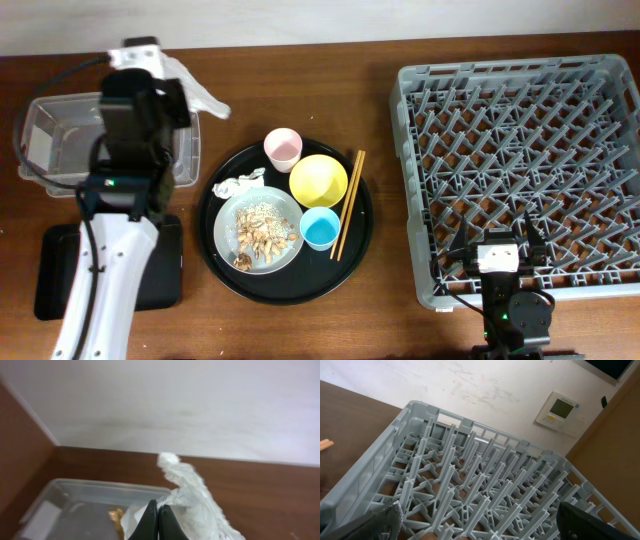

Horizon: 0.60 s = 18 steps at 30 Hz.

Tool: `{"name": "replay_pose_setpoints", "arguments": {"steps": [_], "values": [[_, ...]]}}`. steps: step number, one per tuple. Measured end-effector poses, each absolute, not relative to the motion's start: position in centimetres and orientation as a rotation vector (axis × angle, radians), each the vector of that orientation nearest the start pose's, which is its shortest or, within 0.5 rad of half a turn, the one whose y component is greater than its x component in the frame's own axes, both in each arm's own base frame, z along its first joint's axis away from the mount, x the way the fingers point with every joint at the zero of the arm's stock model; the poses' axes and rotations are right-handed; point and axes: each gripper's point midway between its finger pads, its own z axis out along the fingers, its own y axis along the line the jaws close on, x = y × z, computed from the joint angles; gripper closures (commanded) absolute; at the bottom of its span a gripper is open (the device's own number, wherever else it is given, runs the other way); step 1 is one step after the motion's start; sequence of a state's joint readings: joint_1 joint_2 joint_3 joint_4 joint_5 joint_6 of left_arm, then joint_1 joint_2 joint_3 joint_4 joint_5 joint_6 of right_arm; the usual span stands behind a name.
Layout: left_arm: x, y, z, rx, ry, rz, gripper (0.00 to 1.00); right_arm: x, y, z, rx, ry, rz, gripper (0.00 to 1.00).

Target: Sort waste into correct bins and load items into the dishwasher rack

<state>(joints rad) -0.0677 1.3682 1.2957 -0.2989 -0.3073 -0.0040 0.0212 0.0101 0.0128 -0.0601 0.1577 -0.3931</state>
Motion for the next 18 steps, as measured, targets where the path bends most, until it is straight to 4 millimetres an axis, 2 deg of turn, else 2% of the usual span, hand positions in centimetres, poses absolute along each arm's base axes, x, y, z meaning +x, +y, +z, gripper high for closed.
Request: {"name": "replay_pose_setpoints", "arguments": {"steps": [2, 3, 4, 5, 7, 8, 10, 13, 15, 18], "values": [[44.7, 5.7, 32.8, -0.226, 1.9, 0.309, 0.96, 24.5, -2.2, 16.3, -0.217, 1.629, -0.413, 0.02], [45.2, 8.2, 31.9, -0.281, 1.902, 0.353, 0.95, 24.5, -2.2, 16.3, -0.217, 1.629, -0.413, 0.01], [45.6, 9.8, 31.0, -0.314, 1.913, 0.38, 0.71, 24.5, -2.2, 16.3, -0.217, 1.629, -0.413, 0.01], [46.1, 11.7, 29.2, -0.35, 1.943, 0.411, 0.23, 24.5, -2.2, 16.3, -0.217, 1.629, -0.413, 0.01], [46.4, 13.8, 26.7, -0.392, 1.994, 0.447, 0.01, 24.5, -2.2, 16.3, -0.218, 1.629, -0.414, 0.01], [46.4, 14.6, 25.9, -0.407, 2.008, 0.459, 0.01, 24.5, -2.2, 16.3, -0.217, 1.629, -0.413, 0.01], [46.3, 14.8, 25.8, -0.415, 2.011, 0.462, 0.01, 24.5, -2.2, 16.3, -0.217, 1.629, -0.413, 0.01], [45.8, 12.8, 24.3, -0.362, 2.102, 0.414, 0.01, 24.5, -2.2, 16.3, -0.217, 1.629, -0.413, 0.01], [44.6, 8.2, 23.1, -0.234, 2.223, 0.255, 0.04, 24.5, -2.2, 16.3, -0.217, 1.629, -0.413, 0.01], [42.8, 1.2, 23.6, -0.039, 2.281, -0.04, 0.05, 24.5, -2.2, 16.3, -0.217, 1.63, -0.413, 0.01]]}}
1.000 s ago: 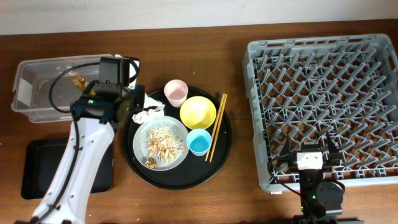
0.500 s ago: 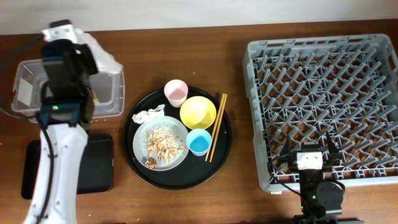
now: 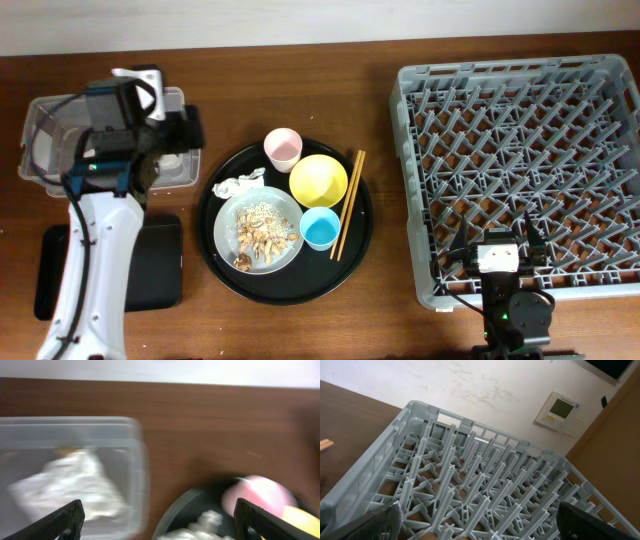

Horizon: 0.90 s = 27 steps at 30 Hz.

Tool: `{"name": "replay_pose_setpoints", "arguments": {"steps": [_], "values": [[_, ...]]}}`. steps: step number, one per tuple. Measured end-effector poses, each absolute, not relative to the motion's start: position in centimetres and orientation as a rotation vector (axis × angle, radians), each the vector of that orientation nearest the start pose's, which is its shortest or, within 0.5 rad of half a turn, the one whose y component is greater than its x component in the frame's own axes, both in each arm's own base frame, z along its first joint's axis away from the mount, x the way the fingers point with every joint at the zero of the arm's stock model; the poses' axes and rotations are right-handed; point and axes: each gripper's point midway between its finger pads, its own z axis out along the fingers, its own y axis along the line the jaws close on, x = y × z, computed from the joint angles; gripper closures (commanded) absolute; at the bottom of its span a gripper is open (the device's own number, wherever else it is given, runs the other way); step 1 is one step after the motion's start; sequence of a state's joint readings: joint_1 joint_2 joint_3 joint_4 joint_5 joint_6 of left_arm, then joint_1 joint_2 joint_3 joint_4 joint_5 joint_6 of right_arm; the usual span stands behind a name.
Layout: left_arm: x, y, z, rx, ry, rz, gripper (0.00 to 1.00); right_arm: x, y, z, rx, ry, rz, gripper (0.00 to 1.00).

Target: Sort waste into correct bins and load items into the dishwasher rack

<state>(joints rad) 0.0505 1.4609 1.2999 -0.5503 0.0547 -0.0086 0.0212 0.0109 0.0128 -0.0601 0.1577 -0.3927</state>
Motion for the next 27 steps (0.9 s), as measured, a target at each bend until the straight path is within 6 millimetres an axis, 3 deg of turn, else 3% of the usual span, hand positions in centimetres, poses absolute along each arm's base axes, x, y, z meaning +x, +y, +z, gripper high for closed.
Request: {"name": "replay_pose_setpoints", "arguments": {"steps": [1, 2, 4, 5, 9, 12, 15, 18, 21, 27], "values": [[42.0, -1.7, 23.5, 0.043, 2.304, -0.169, 0.05, 24.5, -2.2, 16.3, -0.218, 1.63, -0.413, 0.01], [41.4, -3.4, 23.1, 0.088, 2.328, -0.232, 0.1, 24.5, -2.2, 16.3, -0.217, 1.63, -0.413, 0.01], [39.7, -6.4, 22.0, 0.166, 2.395, -0.336, 0.33, 24.5, -2.2, 16.3, -0.218, 1.63, -0.413, 0.01], [39.0, -7.2, 21.5, 0.19, 2.424, -0.356, 0.33, 24.5, -2.2, 16.3, -0.217, 1.63, -0.413, 0.01], [37.1, -7.2, 18.3, 0.164, 2.585, -0.36, 0.33, 24.5, -2.2, 16.3, -0.217, 1.63, -0.413, 0.01], [37.2, -8.4, 15.0, 0.242, 2.678, -0.353, 0.33, 24.5, -2.2, 16.3, -0.217, 1.63, -0.413, 0.01], [37.4, -8.3, 11.1, 0.35, 2.772, -0.193, 0.33, 24.5, -2.2, 16.3, -0.217, 1.63, -0.413, 0.01], [38.5, -6.6, 7.8, 0.382, 2.821, 0.014, 0.33, 24.5, -2.2, 16.3, -0.218, 1.63, -0.413, 0.01], [39.6, -6.1, 7.2, 0.467, 2.787, 0.086, 0.33, 24.5, -2.2, 16.3, -0.218, 1.63, -0.413, 0.01], [39.4, -6.8, 6.8, 0.652, 2.764, 0.057, 0.36, 24.5, -2.2, 16.3, -0.217, 1.63, -0.413, 0.01]]}}
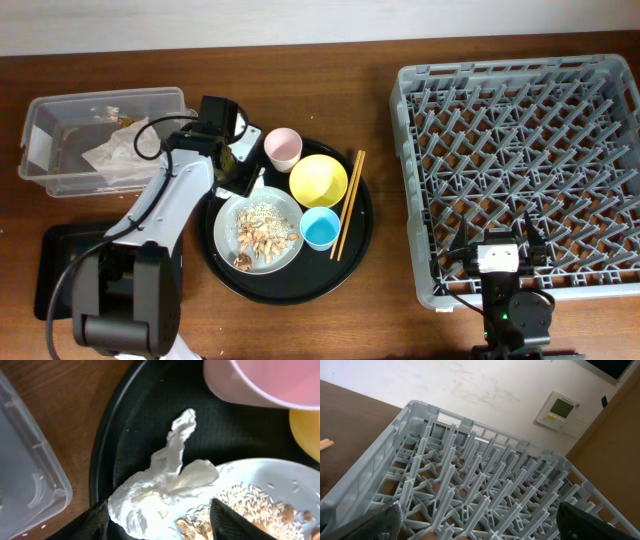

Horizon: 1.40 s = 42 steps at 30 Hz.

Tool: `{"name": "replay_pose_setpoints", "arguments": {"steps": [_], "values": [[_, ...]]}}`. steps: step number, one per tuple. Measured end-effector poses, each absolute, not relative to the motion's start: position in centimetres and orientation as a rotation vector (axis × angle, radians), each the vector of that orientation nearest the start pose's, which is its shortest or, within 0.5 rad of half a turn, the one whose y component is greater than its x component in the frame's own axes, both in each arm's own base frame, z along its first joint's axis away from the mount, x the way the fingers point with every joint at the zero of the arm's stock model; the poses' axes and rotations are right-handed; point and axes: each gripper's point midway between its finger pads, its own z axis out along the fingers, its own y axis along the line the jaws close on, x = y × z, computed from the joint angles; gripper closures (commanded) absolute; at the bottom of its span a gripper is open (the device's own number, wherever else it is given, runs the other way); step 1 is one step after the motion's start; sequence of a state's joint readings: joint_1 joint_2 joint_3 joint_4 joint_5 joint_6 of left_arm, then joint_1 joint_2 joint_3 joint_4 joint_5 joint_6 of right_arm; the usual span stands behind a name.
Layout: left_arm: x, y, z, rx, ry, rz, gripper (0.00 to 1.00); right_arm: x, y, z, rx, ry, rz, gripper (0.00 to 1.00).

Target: Sort waste into correct bins and load items into the dishwasher rack

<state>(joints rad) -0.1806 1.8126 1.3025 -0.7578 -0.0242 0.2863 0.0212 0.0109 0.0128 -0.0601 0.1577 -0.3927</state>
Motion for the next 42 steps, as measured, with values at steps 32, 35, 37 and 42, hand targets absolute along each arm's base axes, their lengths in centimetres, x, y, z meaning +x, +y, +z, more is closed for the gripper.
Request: {"name": "replay_pose_setpoints", "arguments": {"steps": [32, 35, 37, 42], "values": [[39.5, -8.2, 4.0, 0.782, 2.764, -0.048, 0.53, 24.5, -2.2, 16.3, -0.217, 1.63, -0.413, 0.01], [39.5, -8.5, 4.0, 0.772, 2.767, -0.071, 0.51, 24.5, -2.2, 16.3, -0.218, 1.63, -0.413, 0.01], [39.4, -8.5, 3.9, 0.773, 2.769, -0.075, 0.51, 24.5, -2.2, 16.3, -0.218, 1.63, -0.413, 0.01], [38.7, -8.4, 3.0, 0.771, 2.782, -0.078, 0.64, 24.5, -2.2, 16.3, -0.218, 1.63, -0.414, 0.01]]}}
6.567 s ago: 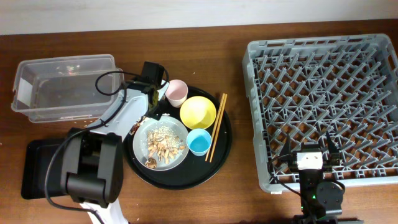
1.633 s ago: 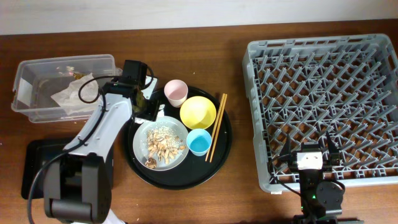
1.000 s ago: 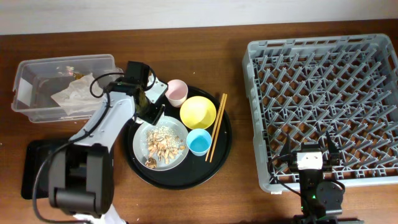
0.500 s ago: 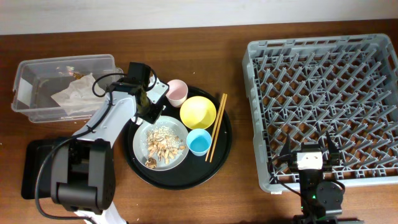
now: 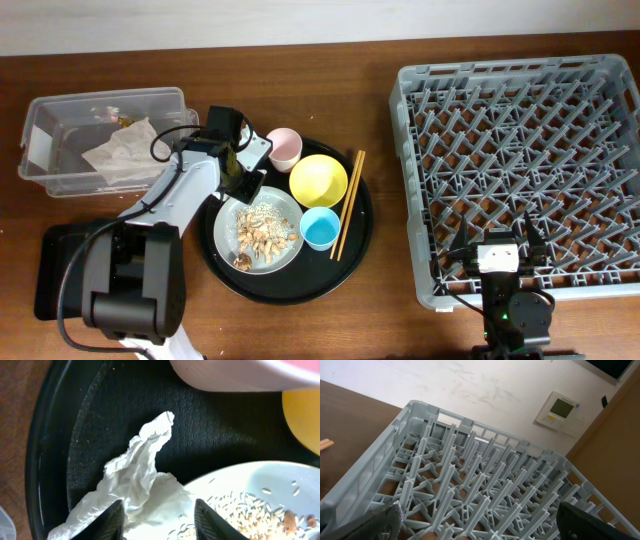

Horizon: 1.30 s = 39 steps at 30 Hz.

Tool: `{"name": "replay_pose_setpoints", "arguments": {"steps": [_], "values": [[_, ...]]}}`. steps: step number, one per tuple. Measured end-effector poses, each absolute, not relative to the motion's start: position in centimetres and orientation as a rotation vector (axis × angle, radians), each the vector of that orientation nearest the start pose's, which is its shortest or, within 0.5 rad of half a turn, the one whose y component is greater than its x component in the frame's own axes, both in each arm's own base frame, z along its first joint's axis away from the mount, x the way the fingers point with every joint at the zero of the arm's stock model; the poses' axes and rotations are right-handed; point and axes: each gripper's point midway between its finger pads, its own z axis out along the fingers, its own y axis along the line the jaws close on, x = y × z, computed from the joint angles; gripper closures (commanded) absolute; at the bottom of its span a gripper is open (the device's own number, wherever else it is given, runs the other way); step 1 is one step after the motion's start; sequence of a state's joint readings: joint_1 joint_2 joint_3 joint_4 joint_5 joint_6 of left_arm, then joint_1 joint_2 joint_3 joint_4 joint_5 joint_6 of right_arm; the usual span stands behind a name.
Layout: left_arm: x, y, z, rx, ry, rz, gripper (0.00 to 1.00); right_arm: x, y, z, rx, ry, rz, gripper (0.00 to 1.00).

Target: Sort waste into correct bins and load items into the dishwasher rack

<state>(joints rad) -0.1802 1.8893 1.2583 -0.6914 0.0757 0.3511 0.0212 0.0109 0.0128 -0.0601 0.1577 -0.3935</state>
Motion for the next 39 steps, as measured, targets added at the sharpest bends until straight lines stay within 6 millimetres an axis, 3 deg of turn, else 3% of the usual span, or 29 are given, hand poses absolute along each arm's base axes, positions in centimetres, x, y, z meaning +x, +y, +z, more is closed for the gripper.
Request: {"name": "replay_pose_setpoints", "arguments": {"steps": [6, 12, 14, 16, 17, 18, 20, 21, 23, 25, 28, 29, 30, 31, 32, 33, 35, 36, 37, 38, 39], "values": [[39.5, -8.5, 3.2, 0.744, 2.758, -0.077, 0.99, 24.5, -2.2, 16.3, -0.217, 1.63, -0.413, 0.01], [40.5, -8.7, 4.3, 0.634, 2.754, -0.089, 0.99, 24.5, -2.2, 16.3, -0.217, 1.63, -0.413, 0.01], [41.2, -8.8, 6.1, 0.593, 2.716, -0.09, 0.99, 24.5, -2.2, 16.3, -0.218, 1.63, -0.413, 0.01], [41.9, -8.7, 9.0, 0.544, 2.647, -0.089, 0.99, 24.5, -2.2, 16.3, -0.218, 1.63, -0.413, 0.01], [42.9, -8.1, 12.1, 0.455, 2.567, -0.086, 0.99, 24.5, -2.2, 16.3, -0.217, 1.63, -0.413, 0.01], [43.7, -6.9, 15.6, 0.359, 2.483, -0.077, 0.99, 24.5, -2.2, 16.3, -0.217, 1.63, -0.413, 0.01], [44.4, -4.6, 20.1, 0.239, 2.368, -0.062, 0.99, 24.5, -2.2, 16.3, -0.217, 1.63, -0.413, 0.01], [44.8, -2.5, 23.2, 0.159, 2.276, -0.035, 0.99, 24.5, -2.2, 16.3, -0.217, 1.63, -0.413, 0.01], [45.4, 0.4, 26.9, 0.069, 2.155, 0.004, 0.99, 24.5, -2.2, 16.3, -0.217, 1.63, -0.413, 0.01], [45.9, 2.4, 28.0, 0.006, 2.106, 0.024, 0.99, 24.5, -2.2, 16.3, -0.217, 1.63, -0.413, 0.01], [46.2, 6.9, 28.7, -0.124, 2.066, 0.092, 0.99, 24.5, -2.2, 16.3, -0.218, 1.63, -0.413, 0.01], [46.2, 8.7, 28.4, -0.187, 2.062, 0.13, 0.78, 24.5, -2.2, 16.3, -0.217, 1.63, -0.413, 0.01], [46.3, 10.9, 27.5, -0.263, 2.07, 0.176, 0.67, 24.5, -2.2, 16.3, -0.217, 1.63, -0.413, 0.01], [46.5, 12.0, 27.3, -0.289, 2.063, 0.195, 0.67, 24.5, -2.2, 16.3, -0.217, 1.63, -0.413, 0.01], [46.9, 13.6, 26.7, -0.334, 2.051, 0.219, 0.45, 24.5, -2.2, 16.3, -0.217, 1.63, -0.413, 0.01], [46.9, 14.9, 25.8, -0.367, 2.063, 0.241, 0.38, 24.5, -2.2, 16.3, -0.218, 1.63, -0.413, 0.01], [47.0, 15.7, 24.8, -0.395, 2.08, 0.248, 0.25, 24.5, -2.2, 16.3, -0.217, 1.63, -0.413, 0.01], [47.0, 15.6, 24.6, -0.394, 2.085, 0.246, 0.25, 24.5, -2.2, 16.3, -0.218, 1.63, -0.413, 0.01], [47.0, 15.6, 24.5, -0.399, 2.088, 0.242, 0.44, 24.5, -2.2, 16.3, -0.218, 1.63, -0.413, 0.01], [46.6, 15.5, 24.0, -0.402, 2.114, 0.239, 0.57, 24.5, -2.2, 16.3, -0.217, 1.63, -0.413, 0.01], [46.2, 15.0, 23.2, -0.4, 2.156, 0.218, 0.57, 24.5, -2.2, 16.3, -0.217, 1.63, -0.413, 0.01]]}}
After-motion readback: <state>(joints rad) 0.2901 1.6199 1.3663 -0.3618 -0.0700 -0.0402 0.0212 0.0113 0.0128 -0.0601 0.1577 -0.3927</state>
